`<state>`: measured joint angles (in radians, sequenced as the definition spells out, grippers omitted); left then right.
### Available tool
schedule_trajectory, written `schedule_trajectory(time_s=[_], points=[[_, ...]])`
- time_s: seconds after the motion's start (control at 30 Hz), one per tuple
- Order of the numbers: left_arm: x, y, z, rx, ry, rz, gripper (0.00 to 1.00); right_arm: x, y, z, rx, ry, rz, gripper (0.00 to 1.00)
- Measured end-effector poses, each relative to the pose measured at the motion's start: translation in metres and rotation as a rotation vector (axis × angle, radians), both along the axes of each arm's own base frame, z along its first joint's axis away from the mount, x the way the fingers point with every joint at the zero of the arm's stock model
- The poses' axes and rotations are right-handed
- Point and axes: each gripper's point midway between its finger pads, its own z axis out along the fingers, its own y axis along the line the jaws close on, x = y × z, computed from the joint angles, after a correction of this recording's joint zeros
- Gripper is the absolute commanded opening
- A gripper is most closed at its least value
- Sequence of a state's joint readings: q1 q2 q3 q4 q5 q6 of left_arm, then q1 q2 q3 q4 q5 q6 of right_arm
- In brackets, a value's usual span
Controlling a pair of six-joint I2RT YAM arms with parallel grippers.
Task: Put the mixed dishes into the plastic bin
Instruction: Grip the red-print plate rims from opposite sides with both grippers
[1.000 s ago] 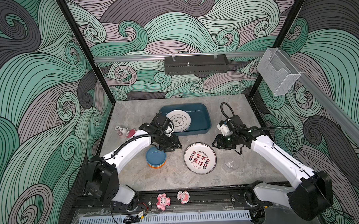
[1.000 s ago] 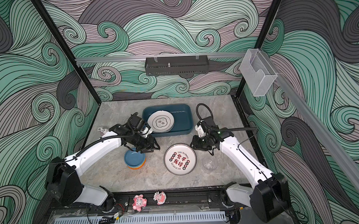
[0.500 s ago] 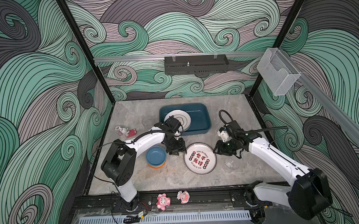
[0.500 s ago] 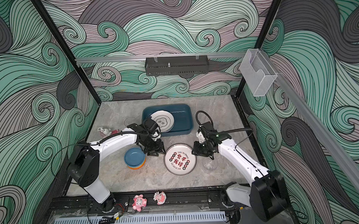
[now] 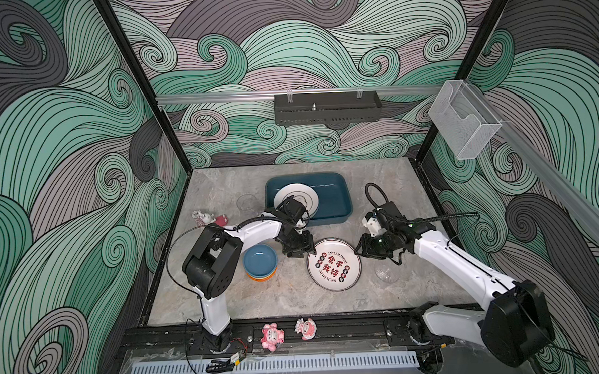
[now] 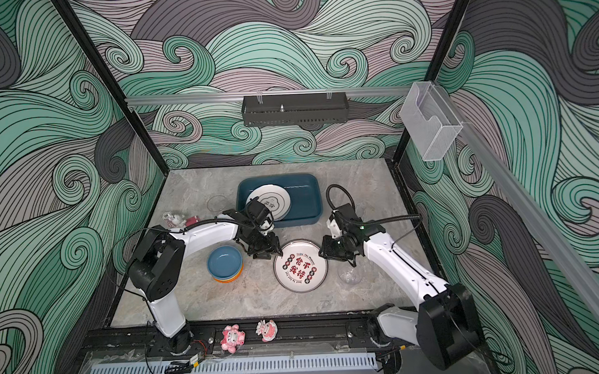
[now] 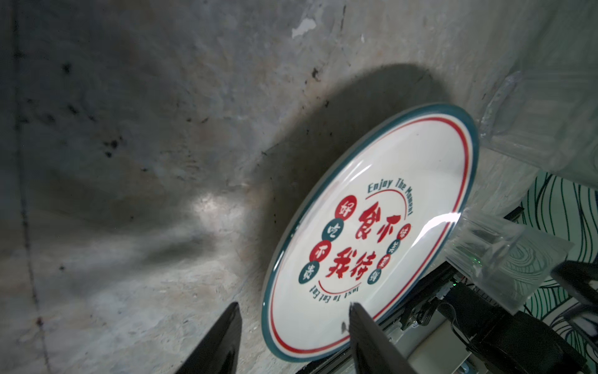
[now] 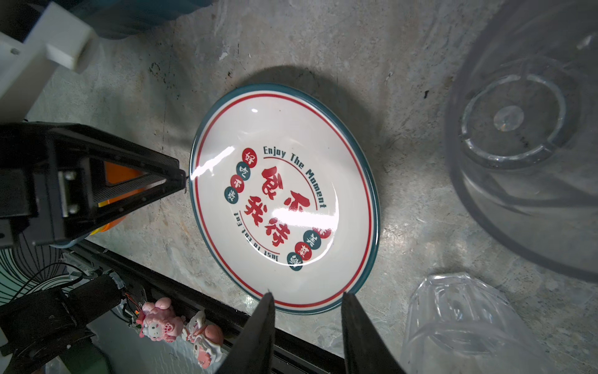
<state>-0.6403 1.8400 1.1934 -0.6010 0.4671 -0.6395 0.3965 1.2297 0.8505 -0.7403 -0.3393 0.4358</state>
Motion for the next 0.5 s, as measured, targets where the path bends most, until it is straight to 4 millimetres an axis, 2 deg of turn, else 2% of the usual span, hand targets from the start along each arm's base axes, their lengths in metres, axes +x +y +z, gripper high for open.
schedule_trajectory(time_s=[0.13,0.5], points=[[-0.001,-0.001,-0.012,0.01,0.025,-0.003,0.51,-0.002,0.0,-0.002,0.002,0.008,-0.007,0.37],[-0.003,-0.009,-0.019,-0.014,0.036,-0.027,0.37,-0.001,0.001,-0.001,0.007,-0.003,-0.009,0.37]])
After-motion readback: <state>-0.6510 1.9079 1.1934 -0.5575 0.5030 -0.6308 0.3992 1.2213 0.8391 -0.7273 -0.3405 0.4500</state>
